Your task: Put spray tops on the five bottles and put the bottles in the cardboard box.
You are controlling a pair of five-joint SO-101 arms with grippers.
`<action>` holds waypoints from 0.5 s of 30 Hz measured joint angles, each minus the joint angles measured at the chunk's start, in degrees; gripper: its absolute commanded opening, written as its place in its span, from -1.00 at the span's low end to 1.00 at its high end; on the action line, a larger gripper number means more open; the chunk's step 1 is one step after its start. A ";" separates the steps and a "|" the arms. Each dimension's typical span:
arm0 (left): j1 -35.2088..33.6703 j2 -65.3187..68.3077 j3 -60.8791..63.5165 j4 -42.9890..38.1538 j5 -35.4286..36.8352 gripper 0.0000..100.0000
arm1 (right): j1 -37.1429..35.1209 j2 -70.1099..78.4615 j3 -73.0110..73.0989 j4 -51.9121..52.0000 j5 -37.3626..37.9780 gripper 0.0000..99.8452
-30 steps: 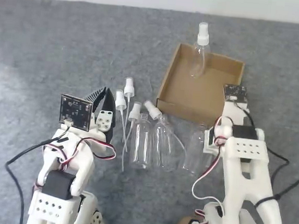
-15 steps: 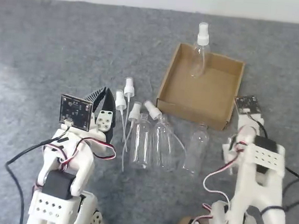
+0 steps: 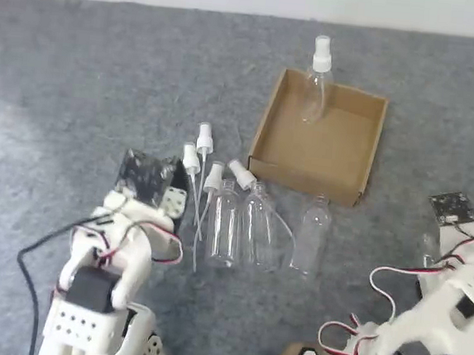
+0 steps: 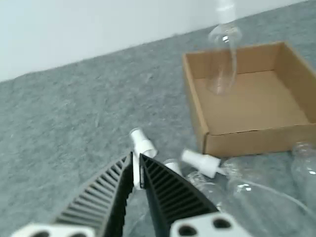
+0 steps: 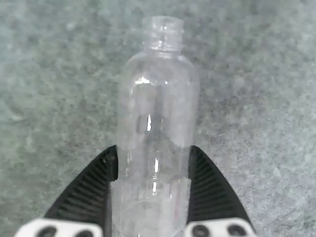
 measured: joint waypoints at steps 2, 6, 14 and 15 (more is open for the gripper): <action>-1.67 5.63 -3.25 0.00 -0.18 -0.97 | 0.00 -0.09 1.41 -1.32 0.09 -0.98; -4.66 22.33 -13.80 0.53 -0.18 -0.97 | 0.00 -1.32 3.78 -5.01 0.44 -0.98; -5.54 65.32 -44.66 8.88 7.82 -0.70 | -0.09 -1.41 4.40 -6.24 0.44 -0.98; -5.80 70.33 -48.35 10.02 9.32 -0.68 | -0.09 -1.41 4.40 -6.24 0.44 -0.98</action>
